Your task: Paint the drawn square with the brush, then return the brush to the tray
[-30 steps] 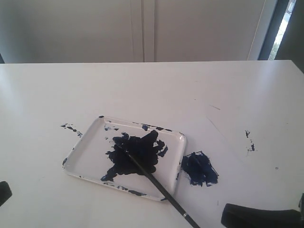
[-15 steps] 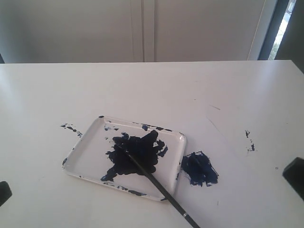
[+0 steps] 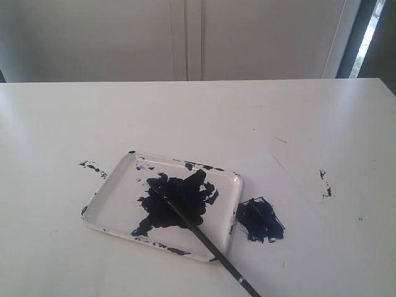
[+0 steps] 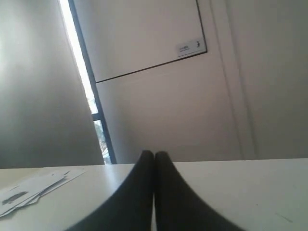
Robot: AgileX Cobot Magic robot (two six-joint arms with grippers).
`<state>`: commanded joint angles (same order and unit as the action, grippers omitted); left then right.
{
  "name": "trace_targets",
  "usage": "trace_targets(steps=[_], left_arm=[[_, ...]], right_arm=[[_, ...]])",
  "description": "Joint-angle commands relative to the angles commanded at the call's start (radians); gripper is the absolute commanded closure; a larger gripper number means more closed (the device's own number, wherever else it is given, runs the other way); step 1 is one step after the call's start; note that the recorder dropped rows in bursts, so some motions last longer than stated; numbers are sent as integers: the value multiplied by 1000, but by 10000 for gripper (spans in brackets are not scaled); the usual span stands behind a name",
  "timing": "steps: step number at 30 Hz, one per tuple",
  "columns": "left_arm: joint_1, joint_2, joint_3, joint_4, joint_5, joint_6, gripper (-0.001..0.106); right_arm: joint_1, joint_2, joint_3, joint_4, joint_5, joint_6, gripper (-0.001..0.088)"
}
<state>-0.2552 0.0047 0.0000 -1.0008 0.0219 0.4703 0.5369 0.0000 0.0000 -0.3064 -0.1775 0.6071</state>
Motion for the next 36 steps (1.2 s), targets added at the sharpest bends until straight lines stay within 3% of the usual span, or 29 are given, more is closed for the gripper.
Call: trace_targets(steps=[6,36], left_arm=[[5,-5,0,0,-6,0,1053],[5,-5,0,0,-6,0,1053]], right_arm=[[-50,0,0,0,0,0,868],[-51,0,0,0,0,0,868]])
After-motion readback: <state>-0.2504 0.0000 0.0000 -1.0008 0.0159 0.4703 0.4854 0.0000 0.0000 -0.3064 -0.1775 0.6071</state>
